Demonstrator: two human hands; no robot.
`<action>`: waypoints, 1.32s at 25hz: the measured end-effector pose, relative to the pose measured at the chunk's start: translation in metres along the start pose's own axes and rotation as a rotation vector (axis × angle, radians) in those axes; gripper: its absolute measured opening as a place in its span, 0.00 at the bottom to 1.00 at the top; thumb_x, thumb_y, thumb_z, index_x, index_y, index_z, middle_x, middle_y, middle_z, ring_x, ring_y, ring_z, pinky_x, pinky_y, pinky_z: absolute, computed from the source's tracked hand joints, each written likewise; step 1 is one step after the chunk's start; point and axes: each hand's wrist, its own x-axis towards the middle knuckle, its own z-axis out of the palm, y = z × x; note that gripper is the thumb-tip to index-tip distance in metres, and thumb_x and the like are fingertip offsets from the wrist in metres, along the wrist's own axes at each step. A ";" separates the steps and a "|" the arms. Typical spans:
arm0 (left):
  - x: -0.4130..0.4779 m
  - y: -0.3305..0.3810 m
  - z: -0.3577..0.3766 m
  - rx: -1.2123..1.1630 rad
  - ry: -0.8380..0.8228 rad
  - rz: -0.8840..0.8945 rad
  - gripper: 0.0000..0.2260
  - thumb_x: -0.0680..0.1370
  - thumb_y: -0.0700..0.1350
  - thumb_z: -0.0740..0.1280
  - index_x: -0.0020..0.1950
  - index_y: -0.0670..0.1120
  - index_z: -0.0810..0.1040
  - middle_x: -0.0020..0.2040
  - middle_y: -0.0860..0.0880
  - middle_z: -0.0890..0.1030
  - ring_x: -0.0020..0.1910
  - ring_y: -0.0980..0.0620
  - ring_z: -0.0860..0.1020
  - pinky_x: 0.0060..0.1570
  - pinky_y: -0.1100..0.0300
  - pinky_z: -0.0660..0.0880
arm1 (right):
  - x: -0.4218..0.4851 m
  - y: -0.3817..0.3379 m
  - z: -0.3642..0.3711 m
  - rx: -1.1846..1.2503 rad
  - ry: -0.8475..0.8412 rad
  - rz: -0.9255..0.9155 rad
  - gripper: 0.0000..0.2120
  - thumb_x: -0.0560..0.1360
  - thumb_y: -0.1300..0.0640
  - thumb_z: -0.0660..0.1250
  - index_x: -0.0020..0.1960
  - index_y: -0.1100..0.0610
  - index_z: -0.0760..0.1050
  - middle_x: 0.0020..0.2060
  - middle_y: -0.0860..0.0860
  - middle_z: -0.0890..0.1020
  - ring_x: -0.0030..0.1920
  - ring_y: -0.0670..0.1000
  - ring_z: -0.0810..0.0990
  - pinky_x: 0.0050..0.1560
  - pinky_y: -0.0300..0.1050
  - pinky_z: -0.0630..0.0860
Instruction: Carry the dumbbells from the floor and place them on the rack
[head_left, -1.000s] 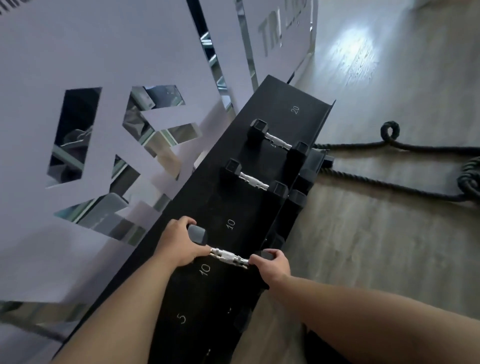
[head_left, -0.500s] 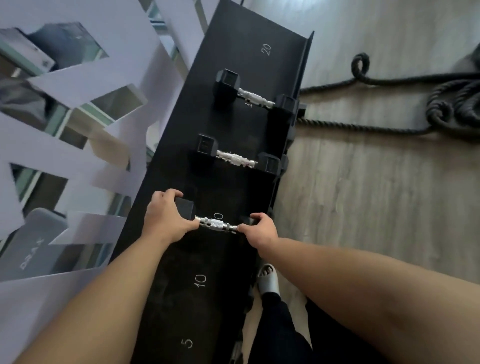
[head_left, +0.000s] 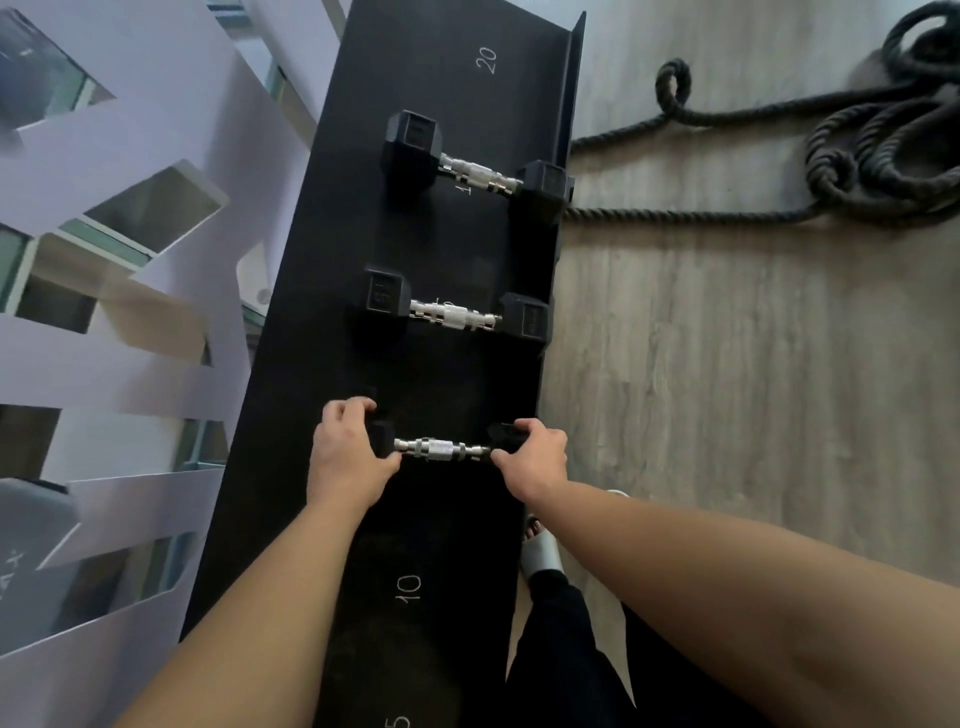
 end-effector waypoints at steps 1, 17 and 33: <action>-0.005 -0.004 0.005 0.041 -0.006 0.035 0.33 0.70 0.46 0.82 0.71 0.50 0.72 0.68 0.50 0.69 0.63 0.48 0.74 0.61 0.51 0.77 | -0.001 0.005 -0.004 -0.016 -0.029 -0.010 0.29 0.77 0.56 0.76 0.76 0.53 0.70 0.71 0.56 0.67 0.66 0.59 0.77 0.67 0.48 0.76; 0.014 0.105 -0.050 0.007 -0.384 0.277 0.16 0.74 0.60 0.74 0.59 0.57 0.79 0.57 0.60 0.79 0.57 0.58 0.77 0.53 0.61 0.72 | -0.020 0.014 -0.185 -0.131 -0.004 -0.184 0.17 0.79 0.49 0.71 0.63 0.56 0.80 0.55 0.51 0.85 0.51 0.49 0.81 0.52 0.40 0.74; -0.168 0.651 0.021 0.211 -0.454 1.059 0.16 0.71 0.64 0.74 0.52 0.56 0.83 0.45 0.57 0.84 0.45 0.59 0.82 0.46 0.62 0.75 | -0.136 0.258 -0.586 0.636 0.764 -0.032 0.06 0.79 0.57 0.73 0.46 0.57 0.78 0.35 0.51 0.80 0.33 0.50 0.76 0.30 0.35 0.71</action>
